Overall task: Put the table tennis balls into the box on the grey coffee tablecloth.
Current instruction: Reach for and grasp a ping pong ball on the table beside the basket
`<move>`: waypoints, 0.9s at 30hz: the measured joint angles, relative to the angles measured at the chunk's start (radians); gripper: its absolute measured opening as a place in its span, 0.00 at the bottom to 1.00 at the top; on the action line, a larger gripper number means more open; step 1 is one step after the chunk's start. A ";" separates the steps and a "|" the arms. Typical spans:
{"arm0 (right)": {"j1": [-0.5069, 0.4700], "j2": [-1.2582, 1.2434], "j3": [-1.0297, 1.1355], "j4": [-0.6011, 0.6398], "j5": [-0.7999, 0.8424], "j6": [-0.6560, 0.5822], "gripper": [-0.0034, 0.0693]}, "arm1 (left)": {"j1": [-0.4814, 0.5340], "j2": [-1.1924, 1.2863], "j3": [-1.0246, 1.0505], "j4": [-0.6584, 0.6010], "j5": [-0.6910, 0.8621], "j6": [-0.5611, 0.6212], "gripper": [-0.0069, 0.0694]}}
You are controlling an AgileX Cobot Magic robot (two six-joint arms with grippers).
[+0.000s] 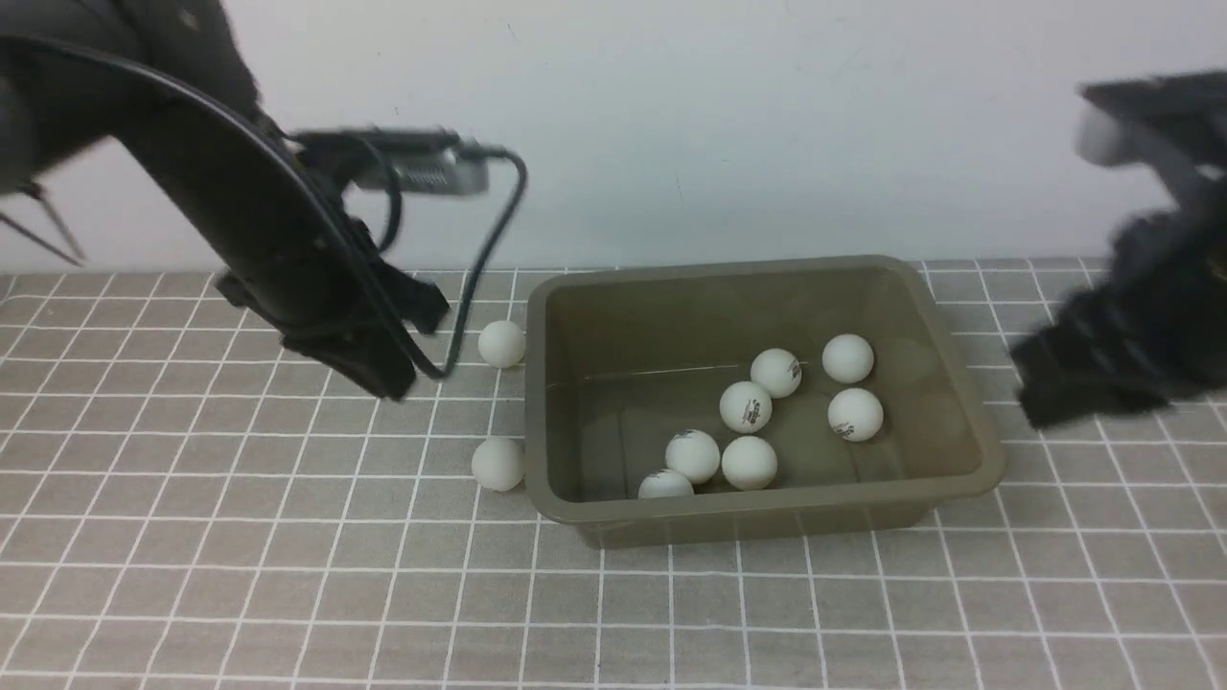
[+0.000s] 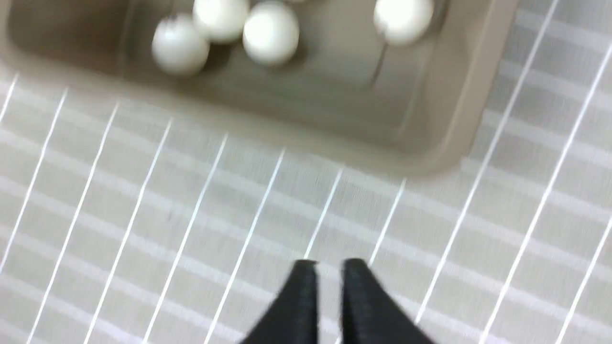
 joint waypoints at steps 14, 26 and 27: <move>0.000 -0.074 0.035 0.015 -0.028 0.001 0.03 | -0.072 0.207 -0.002 -0.010 -0.211 0.177 0.75; 0.000 -0.074 0.035 0.024 -0.091 0.001 0.03 | -0.072 0.274 -0.008 -0.009 -0.247 0.225 0.76; 0.000 -0.074 0.035 0.025 -0.096 0.001 0.03 | -0.073 0.279 -0.008 -0.009 -0.248 0.225 0.76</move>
